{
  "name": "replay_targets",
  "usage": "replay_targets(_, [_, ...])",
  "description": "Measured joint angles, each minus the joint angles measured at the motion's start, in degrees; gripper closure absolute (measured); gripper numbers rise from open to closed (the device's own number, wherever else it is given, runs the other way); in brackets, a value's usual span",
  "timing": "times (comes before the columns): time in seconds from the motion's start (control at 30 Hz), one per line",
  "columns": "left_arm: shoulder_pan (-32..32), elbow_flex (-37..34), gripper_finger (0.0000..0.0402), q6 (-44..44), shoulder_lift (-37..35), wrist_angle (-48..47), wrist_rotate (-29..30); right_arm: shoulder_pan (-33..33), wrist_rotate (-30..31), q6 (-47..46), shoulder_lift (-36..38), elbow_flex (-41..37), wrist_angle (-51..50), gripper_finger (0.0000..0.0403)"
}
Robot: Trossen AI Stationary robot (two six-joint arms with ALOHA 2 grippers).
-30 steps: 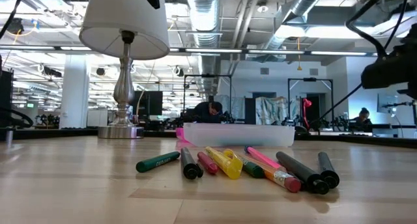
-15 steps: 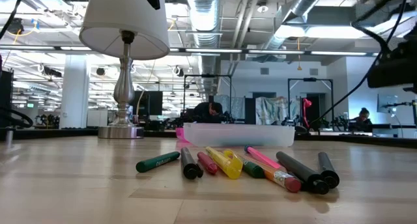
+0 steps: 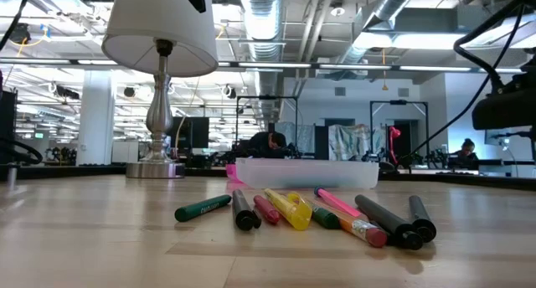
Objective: Pick & place school supplies into a supply box
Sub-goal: Put the blue scissors into the pink supply box
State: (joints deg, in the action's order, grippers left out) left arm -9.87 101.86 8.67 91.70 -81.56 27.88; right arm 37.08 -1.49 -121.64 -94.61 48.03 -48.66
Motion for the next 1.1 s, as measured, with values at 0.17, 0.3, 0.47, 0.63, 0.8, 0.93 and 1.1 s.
replay_targets(0.17, [0.00, 0.00, 0.0255, 0.02, 0.00, 0.00, 0.50, 0.02, 0.10, 0.83, -0.04, -0.04, 0.20, 0.0261])
replay_targets(0.3, [0.00, 0.00, 0.0255, 0.03, 0.00, -0.02, 0.50, 0.02, 0.29, 1.86, -0.07, -0.11, 1.02, 0.0282])
replay_targets(0.47, [0.00, 0.00, 0.0255, 1.20, 0.00, -0.79, 0.50, 0.02, 0.83, 2.13, -0.09, -0.17, 1.96, 0.0304])
replay_targets(0.63, [0.00, 0.00, 0.0255, 2.96, 0.00, -2.64, 0.55, -0.50, 1.53, 4.61, -0.30, -0.22, 2.45, 0.0320])
replay_targets(0.8, [-0.02, 0.00, 0.0255, 4.33, 0.00, -3.82, 0.57, -1.90, 2.09, 8.65, -0.33, -0.26, 2.82, 0.0328])
replay_targets(0.93, [-0.07, 0.00, 0.0255, 5.49, 0.00, -5.12, 0.59, -3.98, 2.25, 13.05, -0.33, -0.24, 3.15, 0.0329])
replay_targets(1.1, [-0.43, 0.00, 0.0255, 7.54, 0.02, -6.55, 0.96, -6.36, 2.81, 19.08, -0.37, -0.15, 3.73, 0.0329])
